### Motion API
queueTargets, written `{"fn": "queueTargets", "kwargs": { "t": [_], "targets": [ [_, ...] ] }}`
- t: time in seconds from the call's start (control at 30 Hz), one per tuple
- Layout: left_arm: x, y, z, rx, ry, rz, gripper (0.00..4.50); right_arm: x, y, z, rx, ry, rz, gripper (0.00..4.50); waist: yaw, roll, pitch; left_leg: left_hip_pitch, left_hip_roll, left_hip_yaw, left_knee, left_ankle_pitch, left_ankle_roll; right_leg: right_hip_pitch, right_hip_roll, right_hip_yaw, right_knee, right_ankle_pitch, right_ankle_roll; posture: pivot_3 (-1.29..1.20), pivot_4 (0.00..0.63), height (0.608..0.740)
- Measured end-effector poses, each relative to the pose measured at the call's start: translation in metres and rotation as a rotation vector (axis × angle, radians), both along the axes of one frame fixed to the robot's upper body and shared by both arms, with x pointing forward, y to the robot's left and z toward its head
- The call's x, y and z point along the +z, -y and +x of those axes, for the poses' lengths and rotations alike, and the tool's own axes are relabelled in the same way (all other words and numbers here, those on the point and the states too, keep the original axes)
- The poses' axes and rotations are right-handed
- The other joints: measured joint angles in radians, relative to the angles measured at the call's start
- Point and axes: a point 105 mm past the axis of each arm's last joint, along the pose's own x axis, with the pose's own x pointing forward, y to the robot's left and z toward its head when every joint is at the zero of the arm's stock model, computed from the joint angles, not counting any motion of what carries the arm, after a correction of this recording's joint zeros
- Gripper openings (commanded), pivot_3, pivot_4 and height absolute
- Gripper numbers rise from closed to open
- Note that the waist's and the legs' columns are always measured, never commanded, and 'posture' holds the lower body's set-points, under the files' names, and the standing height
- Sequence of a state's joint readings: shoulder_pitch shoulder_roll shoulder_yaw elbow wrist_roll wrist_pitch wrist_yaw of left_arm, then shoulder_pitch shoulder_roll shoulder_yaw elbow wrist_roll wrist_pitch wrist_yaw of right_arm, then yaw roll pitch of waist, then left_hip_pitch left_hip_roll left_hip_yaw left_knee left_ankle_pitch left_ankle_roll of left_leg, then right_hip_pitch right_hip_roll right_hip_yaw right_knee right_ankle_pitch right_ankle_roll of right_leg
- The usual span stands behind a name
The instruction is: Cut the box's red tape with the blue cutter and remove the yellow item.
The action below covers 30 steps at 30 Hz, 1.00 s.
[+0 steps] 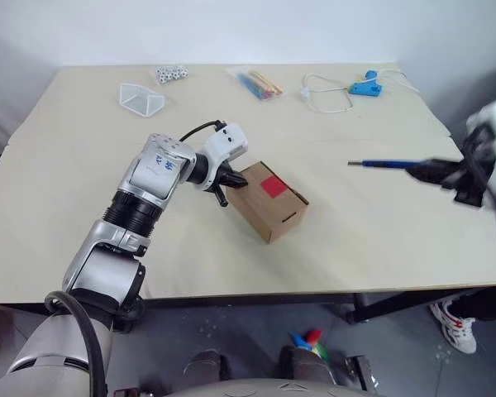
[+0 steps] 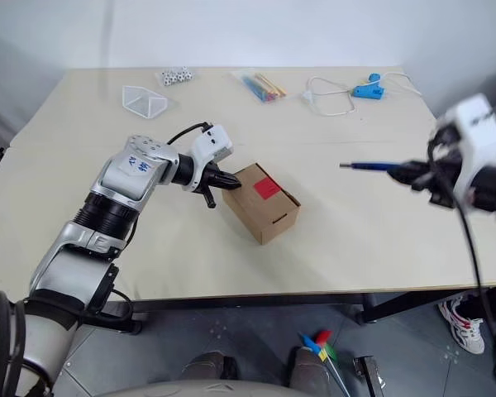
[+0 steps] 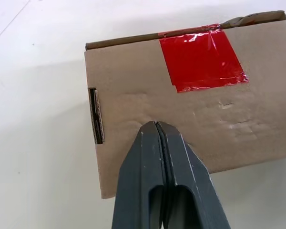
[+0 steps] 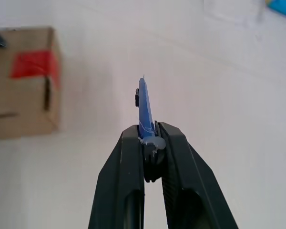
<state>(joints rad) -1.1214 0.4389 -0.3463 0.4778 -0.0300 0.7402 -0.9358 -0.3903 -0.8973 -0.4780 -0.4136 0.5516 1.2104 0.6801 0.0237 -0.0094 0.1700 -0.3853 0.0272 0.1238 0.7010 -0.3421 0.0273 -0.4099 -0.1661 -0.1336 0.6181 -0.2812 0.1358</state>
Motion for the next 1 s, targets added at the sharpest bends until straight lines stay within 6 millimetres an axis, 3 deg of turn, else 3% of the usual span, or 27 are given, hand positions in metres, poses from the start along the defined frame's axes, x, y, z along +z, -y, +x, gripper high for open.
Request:
{"fn": "queueTargets", "kwargs": {
  "t": [0.17,0.33,0.4,0.5,0.57,0.77,1.0],
  "targets": [
    [-0.001,0.000,0.001,0.006,0.002,0.007,0.00,-0.060,0.016,-0.002,-0.134,0.076,0.036,0.14,-0.002,0.001,0.000,0.003,0.000,0.000,-0.001,0.000,0.000,0.003,0.001,0.001,0.000,0.000,0.000,0.00,0.150,0.740],
    [-0.002,0.000,0.001,0.009,0.006,0.016,0.00,-0.087,0.031,0.008,-0.272,0.157,0.113,0.14,-0.003,0.004,0.000,0.006,0.001,0.002,-0.001,0.000,0.000,0.003,0.001,0.003,0.001,0.000,0.000,0.00,0.150,0.740],
    [-0.002,0.000,0.001,0.009,0.006,0.016,0.00,-0.095,0.031,0.006,-0.273,0.156,0.108,0.88,-0.003,0.004,0.000,0.006,0.001,0.002,-0.002,0.000,0.000,0.003,0.001,0.003,0.001,0.000,0.000,0.00,0.150,0.740],
    [-0.003,-0.001,0.001,0.010,0.006,0.016,0.00,-0.125,0.017,-0.002,-0.232,0.061,0.115,1.79,-0.004,0.004,0.000,0.009,0.001,0.001,-0.003,0.000,0.000,0.006,0.001,0.003,0.000,0.000,0.000,0.00,0.150,0.740],
    [-0.003,-0.003,0.000,0.013,0.010,0.015,0.00,-0.134,0.013,-0.008,-0.217,0.024,0.123,2.38,-0.006,0.005,0.000,0.009,0.003,0.002,-0.003,0.000,0.001,0.006,0.001,0.005,0.000,0.000,0.000,0.00,0.150,0.740],
    [-0.004,-0.006,-0.001,0.020,0.024,0.016,0.00,-0.087,0.014,-0.012,-0.176,0.160,0.045,4.44,-0.012,0.006,0.000,0.010,0.004,0.002,-0.003,-0.001,0.001,0.006,0.001,0.005,-0.001,0.000,0.000,0.00,0.150,0.740],
    [-0.003,-0.008,-0.002,0.026,0.029,0.012,0.00,-0.025,0.000,-0.004,-0.081,0.296,-0.040,4.48,-0.013,0.006,0.000,0.010,0.004,0.002,-0.004,-0.001,0.002,0.006,0.001,0.005,-0.006,0.000,0.000,0.00,0.150,0.740]
  ]
}}
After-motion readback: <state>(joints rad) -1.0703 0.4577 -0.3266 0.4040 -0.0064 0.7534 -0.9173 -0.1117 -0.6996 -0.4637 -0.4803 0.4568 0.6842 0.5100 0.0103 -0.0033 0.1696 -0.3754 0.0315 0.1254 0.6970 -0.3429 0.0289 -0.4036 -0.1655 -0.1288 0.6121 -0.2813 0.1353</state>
